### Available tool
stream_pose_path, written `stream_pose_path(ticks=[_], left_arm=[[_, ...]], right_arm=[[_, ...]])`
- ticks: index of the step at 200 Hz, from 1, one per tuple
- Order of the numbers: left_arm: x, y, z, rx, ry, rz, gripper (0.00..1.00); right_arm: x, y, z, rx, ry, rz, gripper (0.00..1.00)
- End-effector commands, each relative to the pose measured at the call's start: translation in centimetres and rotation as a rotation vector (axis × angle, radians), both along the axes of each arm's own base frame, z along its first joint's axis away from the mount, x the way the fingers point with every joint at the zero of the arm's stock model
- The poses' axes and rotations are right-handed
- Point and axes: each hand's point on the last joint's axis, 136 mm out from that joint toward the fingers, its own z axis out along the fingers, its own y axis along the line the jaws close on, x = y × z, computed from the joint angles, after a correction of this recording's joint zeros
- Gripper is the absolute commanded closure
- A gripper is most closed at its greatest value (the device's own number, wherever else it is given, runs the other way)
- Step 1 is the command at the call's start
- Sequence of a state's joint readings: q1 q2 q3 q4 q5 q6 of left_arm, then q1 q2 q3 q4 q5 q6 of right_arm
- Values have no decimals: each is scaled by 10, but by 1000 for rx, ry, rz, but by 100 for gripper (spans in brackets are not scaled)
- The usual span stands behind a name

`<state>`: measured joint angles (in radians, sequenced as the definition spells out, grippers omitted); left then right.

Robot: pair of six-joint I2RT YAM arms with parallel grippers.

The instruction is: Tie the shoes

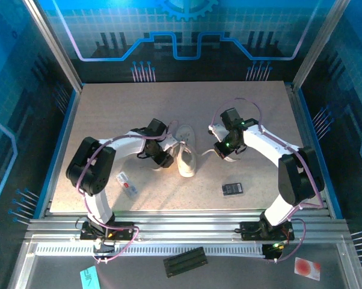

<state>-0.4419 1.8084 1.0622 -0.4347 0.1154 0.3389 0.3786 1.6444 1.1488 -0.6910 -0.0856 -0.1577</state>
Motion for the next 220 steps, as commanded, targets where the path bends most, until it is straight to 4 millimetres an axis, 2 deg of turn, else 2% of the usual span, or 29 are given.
stream_pose_path(ticks=[1, 15, 26, 44, 58, 76, 115, 141, 163, 194, 220], left_arm=[[-6, 11, -19, 113, 45, 85, 42], [-11, 13, -25, 124, 70, 86, 45], [-15, 11, -27, 116, 90, 78, 54], [-22, 10, -26, 101, 115, 76, 83], [-24, 11, -22, 90, 102, 78, 100], [-19, 10, -1, 49, 36, 73, 100], [2, -9, 81, -149, -179, 26, 100], [6, -27, 120, -271, -260, -35, 100], [11, -33, 147, -336, -340, -47, 100], [24, -24, 175, -430, -434, 4, 100], [25, -20, 195, -511, -519, -5, 100]], right_arm=[[4, -1, 3, -7, 2, 4, 100], [4, -2, 3, -7, 2, 1, 100], [3, -3, 3, -5, 1, -3, 100], [3, -4, 4, -1, 0, -8, 100], [3, -5, 6, 2, -6, -14, 100], [2, -7, 8, 5, -13, -18, 100], [2, -10, 15, 28, -35, -39, 100], [2, -9, 16, 59, -35, -54, 100], [2, -13, 14, 60, -24, -78, 100], [3, -27, 9, 47, 5, -135, 100], [3, -34, 7, 35, 15, -163, 100]])
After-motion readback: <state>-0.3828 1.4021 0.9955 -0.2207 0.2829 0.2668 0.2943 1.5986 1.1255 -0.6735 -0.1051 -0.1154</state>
